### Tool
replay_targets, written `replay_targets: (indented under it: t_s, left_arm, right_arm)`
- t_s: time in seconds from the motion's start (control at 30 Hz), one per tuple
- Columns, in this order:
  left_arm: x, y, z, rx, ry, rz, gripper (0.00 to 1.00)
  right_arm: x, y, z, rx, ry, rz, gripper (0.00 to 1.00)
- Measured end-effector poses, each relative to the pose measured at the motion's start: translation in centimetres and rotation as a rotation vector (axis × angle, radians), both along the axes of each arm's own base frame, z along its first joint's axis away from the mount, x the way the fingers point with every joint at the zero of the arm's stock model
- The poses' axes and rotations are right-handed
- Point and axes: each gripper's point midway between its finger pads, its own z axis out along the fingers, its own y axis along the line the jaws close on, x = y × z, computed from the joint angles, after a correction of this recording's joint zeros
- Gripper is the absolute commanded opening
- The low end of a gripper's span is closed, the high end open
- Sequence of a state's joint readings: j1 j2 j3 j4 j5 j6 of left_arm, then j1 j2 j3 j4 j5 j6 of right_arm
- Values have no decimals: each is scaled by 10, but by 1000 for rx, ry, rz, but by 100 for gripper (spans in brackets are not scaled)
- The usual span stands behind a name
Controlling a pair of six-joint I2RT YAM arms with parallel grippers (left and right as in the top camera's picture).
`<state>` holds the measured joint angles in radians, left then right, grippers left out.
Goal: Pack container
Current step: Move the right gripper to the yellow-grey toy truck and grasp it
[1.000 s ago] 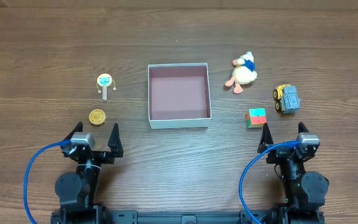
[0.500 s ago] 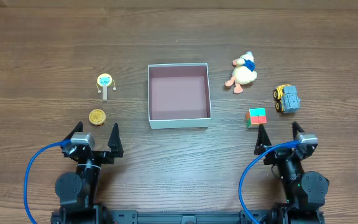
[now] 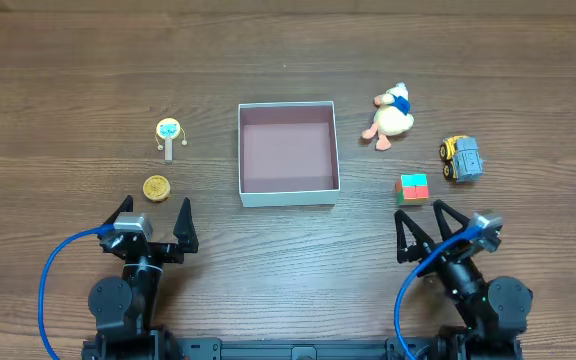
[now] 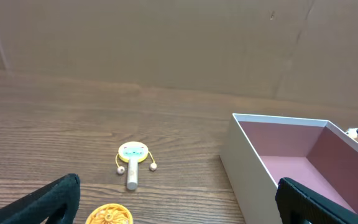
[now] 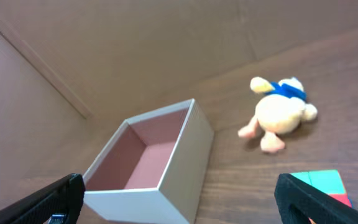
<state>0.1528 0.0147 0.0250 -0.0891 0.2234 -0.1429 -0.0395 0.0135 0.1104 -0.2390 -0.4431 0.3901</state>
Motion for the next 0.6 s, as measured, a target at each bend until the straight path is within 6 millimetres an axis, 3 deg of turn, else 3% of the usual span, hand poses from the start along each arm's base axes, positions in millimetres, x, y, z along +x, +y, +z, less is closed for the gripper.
replay_targets:
  t_s: [0.03,0.17,0.23,0.4,0.6]
  left_arm:
    - [0,0,0,0,0,0,100]
    - [0,0,0,0,0,0,100]
    - [0,0,0,0,0,0,100]
    - [0,0,0,0,0,0,100]
    - [0,0,0,0,-1,0,100]
  right_arm:
    - [-2,-1,7,-4,6,-10,100]
    - [-10,-8,75,-66,-25,-50,100]
    - [-2,-14,87,-110,60,-76,100]
    - [34,-28,60,-192,533,-98,100]
    - [62,-52,2,-346,1071,-99,100]
